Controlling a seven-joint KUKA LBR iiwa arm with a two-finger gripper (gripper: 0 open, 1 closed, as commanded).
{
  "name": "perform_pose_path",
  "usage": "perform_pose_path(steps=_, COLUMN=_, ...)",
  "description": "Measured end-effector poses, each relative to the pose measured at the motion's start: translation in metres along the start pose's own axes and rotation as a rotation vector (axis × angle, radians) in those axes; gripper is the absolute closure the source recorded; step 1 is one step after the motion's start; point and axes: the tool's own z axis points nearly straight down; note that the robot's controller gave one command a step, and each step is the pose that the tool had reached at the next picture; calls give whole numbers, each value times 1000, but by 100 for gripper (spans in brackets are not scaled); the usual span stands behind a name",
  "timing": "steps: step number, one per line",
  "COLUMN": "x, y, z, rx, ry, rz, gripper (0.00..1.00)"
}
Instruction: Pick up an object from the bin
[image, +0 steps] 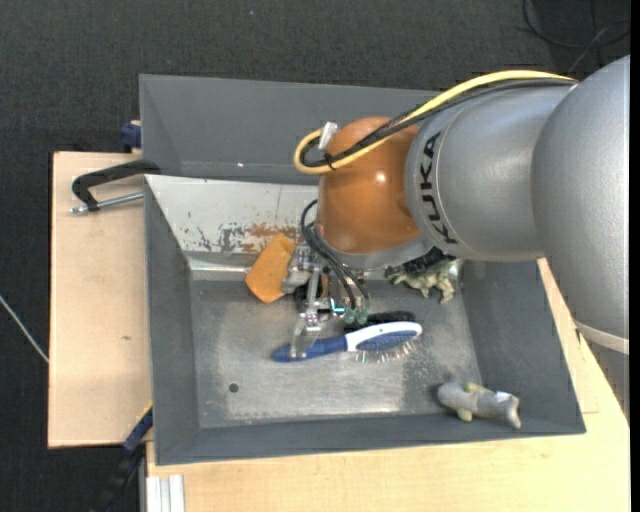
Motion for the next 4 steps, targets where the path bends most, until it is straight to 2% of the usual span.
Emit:
perform_pose_path(steps=1, x=19, y=33, z=-4, rx=-2, ry=-11, rz=-55, gripper=0)
perform_pose_path(steps=2, x=-14, y=72, z=-62, rx=-7, ry=-25, rz=-10, gripper=0)
perform_pose_path(steps=3, x=-26, y=8, z=-6, rx=-8, ry=-21, rz=46, gripper=0)
perform_pose_path(steps=4, x=-21, y=-22, z=5, rx=-15, ry=-55, rz=32, gripper=0)
